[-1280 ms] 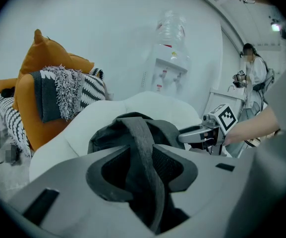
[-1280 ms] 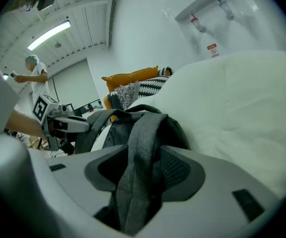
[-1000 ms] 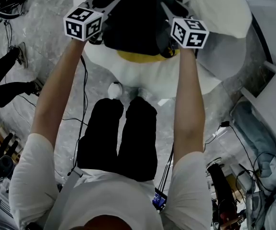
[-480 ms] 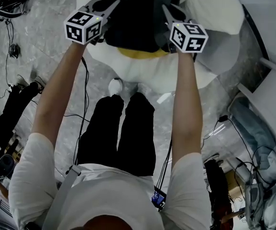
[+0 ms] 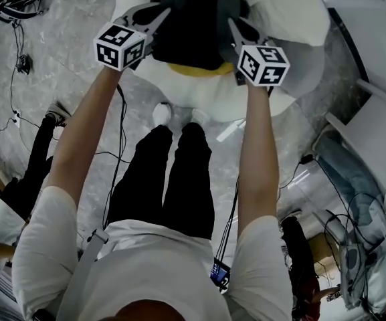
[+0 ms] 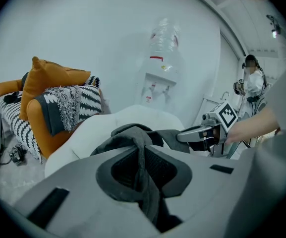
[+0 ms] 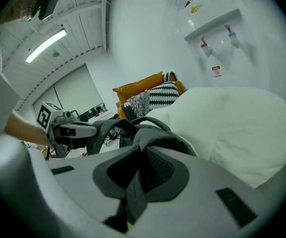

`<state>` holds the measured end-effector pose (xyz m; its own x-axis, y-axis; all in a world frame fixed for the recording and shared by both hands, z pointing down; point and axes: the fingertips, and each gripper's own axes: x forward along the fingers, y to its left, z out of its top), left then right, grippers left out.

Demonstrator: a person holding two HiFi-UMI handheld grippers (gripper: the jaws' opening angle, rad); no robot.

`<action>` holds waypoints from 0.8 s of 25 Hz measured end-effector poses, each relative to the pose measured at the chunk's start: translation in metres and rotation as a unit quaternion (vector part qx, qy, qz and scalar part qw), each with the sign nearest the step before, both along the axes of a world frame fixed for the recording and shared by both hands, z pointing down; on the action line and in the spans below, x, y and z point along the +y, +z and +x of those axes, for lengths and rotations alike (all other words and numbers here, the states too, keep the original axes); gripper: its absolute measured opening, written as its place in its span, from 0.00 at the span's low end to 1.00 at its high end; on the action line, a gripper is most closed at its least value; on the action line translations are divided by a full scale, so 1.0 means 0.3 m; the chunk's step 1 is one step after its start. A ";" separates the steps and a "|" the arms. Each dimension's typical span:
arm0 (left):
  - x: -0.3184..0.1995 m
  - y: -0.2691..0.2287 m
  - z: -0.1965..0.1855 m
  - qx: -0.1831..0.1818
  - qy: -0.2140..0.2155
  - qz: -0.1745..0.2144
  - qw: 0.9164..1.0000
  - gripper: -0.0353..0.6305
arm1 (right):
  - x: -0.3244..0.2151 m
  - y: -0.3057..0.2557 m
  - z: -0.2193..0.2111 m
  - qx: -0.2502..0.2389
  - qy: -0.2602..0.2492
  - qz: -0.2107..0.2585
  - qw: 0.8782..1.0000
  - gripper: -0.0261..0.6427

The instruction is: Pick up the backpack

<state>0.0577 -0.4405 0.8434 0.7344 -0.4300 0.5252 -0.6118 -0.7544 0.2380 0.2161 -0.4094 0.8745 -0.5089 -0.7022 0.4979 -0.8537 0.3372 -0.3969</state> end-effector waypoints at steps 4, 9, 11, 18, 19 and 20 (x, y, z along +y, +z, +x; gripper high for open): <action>0.052 -0.070 -0.017 0.002 0.000 -0.004 1.000 0.11 | 0.055 -0.076 -0.015 -0.003 0.000 -0.006 1.000 0.10; 0.112 -0.163 -0.034 0.008 -0.005 -0.006 1.000 0.10 | 0.124 -0.160 -0.035 -0.008 0.001 -0.015 1.000 0.10; 0.135 -0.201 -0.043 0.012 -0.008 -0.008 1.000 0.10 | 0.154 -0.195 -0.046 -0.012 0.003 -0.017 1.000 0.10; 0.228 -0.300 -0.076 0.013 -0.013 -0.015 1.000 0.10 | 0.263 -0.285 -0.063 -0.015 0.006 -0.029 0.999 0.10; 0.240 -0.308 -0.082 0.012 -0.014 -0.017 1.000 0.10 | 0.275 -0.293 -0.066 -0.015 0.006 -0.031 0.999 0.10; 0.251 -0.316 -0.090 0.011 -0.014 -0.018 1.000 0.10 | 0.284 -0.301 -0.070 -0.014 0.006 -0.031 0.999 0.10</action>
